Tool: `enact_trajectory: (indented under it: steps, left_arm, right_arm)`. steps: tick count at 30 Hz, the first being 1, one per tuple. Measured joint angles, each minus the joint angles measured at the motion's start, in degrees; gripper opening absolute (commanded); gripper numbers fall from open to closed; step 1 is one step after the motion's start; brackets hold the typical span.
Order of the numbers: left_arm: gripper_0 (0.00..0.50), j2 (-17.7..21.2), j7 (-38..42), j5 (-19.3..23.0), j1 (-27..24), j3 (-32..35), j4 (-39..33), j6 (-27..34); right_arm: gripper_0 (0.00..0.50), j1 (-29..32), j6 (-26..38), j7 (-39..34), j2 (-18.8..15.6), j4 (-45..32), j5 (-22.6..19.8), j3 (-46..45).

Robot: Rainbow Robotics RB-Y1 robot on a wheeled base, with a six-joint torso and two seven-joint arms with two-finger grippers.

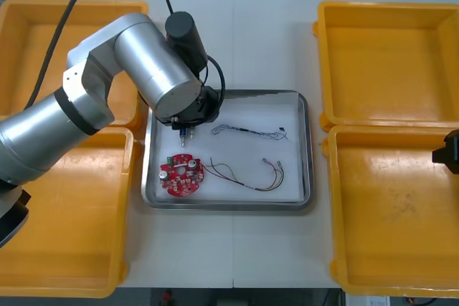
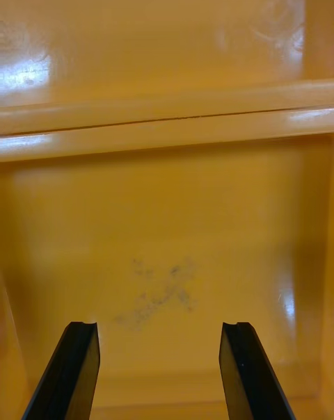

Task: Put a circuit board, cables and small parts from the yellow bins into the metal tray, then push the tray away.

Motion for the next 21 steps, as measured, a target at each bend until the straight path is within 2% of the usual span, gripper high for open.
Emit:
enact_trajectory:
  steps: [7,11,13,16,21]
  left_arm:
    - [0.500,1.2,0.0,3.2,0.2,10.5,-7.3,10.3]
    - [0.500,2.7,-0.2,4.9,2.3,17.7,-12.2,15.3]
    - [0.500,3.7,-1.1,6.1,4.1,21.6,-15.1,17.8]
    - [0.500,5.7,-4.6,8.2,7.1,27.0,-18.7,20.9]
    - [0.500,9.4,-16.0,12.2,12.2,35.1,-22.6,23.3]
  right_arm:
    - [0.500,0.0,0.0,0.0,-0.2,-1.9,0.1,0.0]
    - [0.500,0.0,0.0,0.0,-1.0,-2.9,-0.2,0.0]
    - [0.500,0.0,0.0,0.0,-1.7,-3.1,-1.8,0.0]
    - [0.500,-0.1,0.0,0.0,-3.2,-3.4,-5.4,0.1]
    - [0.500,-1.3,0.0,0.0,-6.8,-6.5,-9.3,2.3]
